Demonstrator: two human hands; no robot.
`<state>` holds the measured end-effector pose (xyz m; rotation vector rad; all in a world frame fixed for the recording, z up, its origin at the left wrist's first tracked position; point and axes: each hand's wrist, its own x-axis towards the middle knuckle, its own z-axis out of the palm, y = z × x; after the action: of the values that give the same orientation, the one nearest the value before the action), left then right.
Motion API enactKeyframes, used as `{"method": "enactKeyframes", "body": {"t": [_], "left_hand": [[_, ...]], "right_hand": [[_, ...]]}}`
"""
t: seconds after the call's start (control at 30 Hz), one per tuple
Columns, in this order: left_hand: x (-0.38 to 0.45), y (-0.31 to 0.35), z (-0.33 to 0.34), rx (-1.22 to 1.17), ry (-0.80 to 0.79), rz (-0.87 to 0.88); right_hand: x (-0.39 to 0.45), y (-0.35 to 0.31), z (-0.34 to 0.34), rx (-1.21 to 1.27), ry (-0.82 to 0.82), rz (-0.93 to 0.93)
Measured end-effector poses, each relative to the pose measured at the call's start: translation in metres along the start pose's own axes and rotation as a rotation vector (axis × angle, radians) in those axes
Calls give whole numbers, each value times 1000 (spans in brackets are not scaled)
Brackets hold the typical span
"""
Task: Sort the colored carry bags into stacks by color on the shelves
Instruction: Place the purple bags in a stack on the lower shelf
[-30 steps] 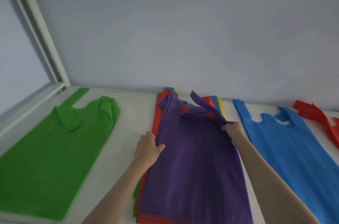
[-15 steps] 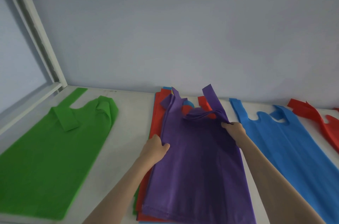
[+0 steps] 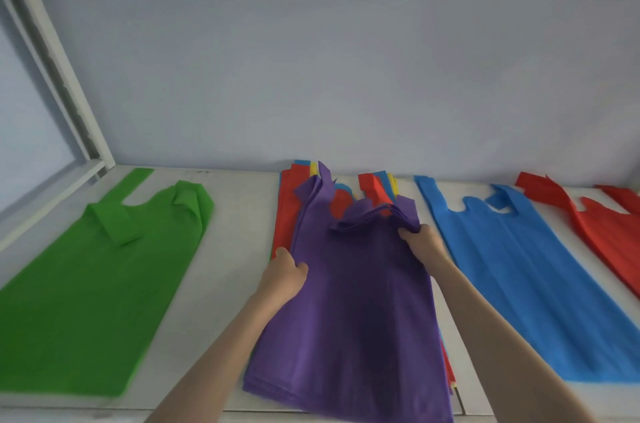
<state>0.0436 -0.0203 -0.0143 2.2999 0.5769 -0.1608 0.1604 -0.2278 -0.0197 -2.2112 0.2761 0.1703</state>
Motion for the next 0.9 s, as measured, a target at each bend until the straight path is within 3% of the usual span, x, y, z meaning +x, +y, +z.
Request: {"method": "enactKeyframes", "body": {"t": [0.53,0.9], "left_hand": [[-129,-65,-7,-93,98,-31],[-247,-178,-62,-184,132,-86]], "right_hand": [[-120,36,15,82,90,-101],[-260,31,78,83,-37,-73]]}}
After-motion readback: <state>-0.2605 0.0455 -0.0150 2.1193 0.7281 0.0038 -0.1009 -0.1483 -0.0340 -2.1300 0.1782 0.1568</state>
